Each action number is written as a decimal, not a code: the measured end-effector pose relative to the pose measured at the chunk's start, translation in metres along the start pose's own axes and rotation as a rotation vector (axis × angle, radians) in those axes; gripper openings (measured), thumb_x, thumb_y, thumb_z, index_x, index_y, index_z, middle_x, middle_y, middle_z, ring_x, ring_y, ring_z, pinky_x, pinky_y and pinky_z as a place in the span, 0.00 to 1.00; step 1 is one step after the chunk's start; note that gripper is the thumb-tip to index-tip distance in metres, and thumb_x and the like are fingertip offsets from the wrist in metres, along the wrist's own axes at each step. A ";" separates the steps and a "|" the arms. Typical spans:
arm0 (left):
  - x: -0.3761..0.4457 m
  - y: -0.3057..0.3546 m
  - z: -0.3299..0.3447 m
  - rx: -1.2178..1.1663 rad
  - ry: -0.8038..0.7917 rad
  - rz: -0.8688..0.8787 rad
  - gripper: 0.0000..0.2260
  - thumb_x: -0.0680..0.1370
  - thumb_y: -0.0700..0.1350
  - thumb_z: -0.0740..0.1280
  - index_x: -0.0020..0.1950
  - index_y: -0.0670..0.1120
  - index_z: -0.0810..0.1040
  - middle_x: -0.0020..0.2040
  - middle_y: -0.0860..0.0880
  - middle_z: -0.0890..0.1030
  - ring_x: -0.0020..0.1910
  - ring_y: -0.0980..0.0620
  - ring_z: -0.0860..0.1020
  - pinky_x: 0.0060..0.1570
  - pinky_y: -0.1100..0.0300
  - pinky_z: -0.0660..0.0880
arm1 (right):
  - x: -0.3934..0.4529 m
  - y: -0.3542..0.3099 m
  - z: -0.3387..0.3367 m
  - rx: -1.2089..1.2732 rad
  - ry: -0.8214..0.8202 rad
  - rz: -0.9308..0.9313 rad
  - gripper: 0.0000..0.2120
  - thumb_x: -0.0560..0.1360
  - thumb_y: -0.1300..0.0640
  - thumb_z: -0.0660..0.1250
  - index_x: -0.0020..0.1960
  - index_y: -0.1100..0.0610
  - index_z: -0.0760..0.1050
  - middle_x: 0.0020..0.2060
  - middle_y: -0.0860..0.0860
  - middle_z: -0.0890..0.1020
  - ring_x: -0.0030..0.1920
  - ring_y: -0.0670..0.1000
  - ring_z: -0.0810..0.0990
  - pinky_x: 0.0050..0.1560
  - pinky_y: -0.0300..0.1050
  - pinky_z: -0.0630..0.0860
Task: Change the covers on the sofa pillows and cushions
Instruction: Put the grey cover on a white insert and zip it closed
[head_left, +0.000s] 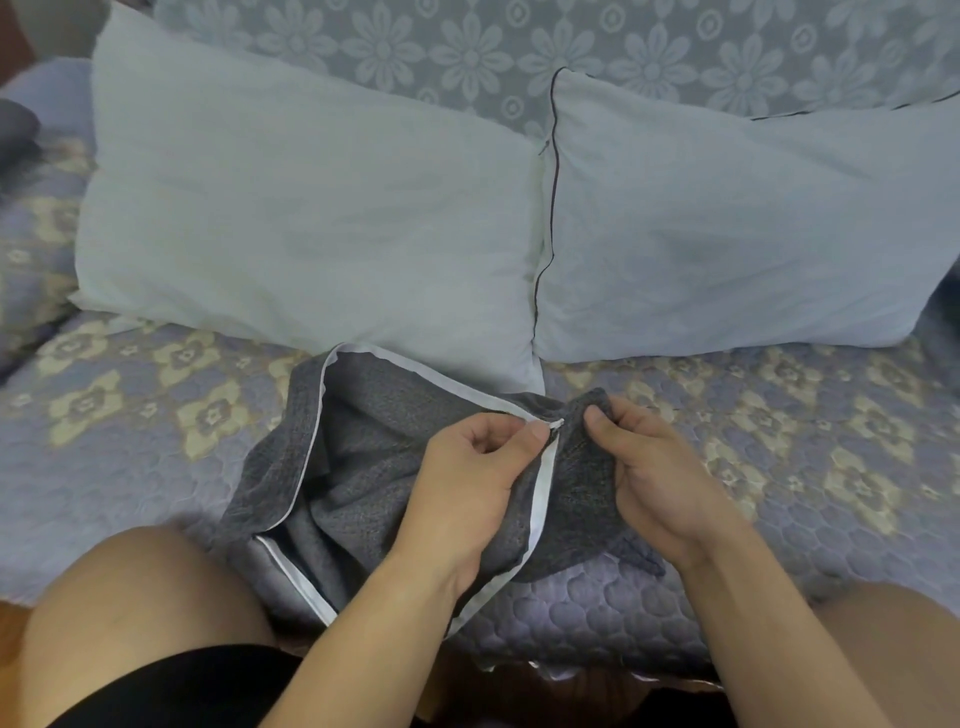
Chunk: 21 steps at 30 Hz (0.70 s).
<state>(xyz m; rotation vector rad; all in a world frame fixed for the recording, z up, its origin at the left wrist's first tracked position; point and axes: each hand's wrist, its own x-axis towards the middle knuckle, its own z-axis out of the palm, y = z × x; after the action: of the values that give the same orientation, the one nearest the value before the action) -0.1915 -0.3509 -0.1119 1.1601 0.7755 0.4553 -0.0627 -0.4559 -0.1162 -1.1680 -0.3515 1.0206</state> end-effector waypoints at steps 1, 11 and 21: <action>0.000 0.002 0.002 -0.033 0.003 -0.020 0.05 0.77 0.42 0.74 0.47 0.40 0.84 0.40 0.46 0.86 0.40 0.53 0.83 0.43 0.63 0.79 | 0.000 0.000 0.001 -0.002 0.000 -0.003 0.11 0.81 0.60 0.60 0.56 0.66 0.77 0.50 0.63 0.84 0.50 0.58 0.84 0.49 0.48 0.81; 0.004 -0.004 -0.005 0.209 0.116 0.033 0.08 0.80 0.43 0.70 0.42 0.43 0.82 0.34 0.52 0.81 0.34 0.57 0.75 0.43 0.58 0.73 | -0.003 -0.002 0.005 -0.064 0.103 -0.030 0.11 0.82 0.59 0.61 0.55 0.64 0.79 0.49 0.62 0.84 0.49 0.57 0.84 0.51 0.49 0.80; 0.008 -0.012 -0.024 0.266 0.341 0.026 0.09 0.79 0.42 0.69 0.38 0.50 0.80 0.31 0.55 0.78 0.36 0.53 0.76 0.42 0.56 0.72 | -0.004 -0.009 0.004 -0.018 0.275 -0.106 0.10 0.83 0.61 0.60 0.52 0.61 0.79 0.44 0.57 0.85 0.44 0.53 0.84 0.47 0.46 0.80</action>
<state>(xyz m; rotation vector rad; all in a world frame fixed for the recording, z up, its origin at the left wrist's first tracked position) -0.2051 -0.3344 -0.1298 1.3592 1.1435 0.5934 -0.0631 -0.4566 -0.1057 -1.2739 -0.2029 0.7543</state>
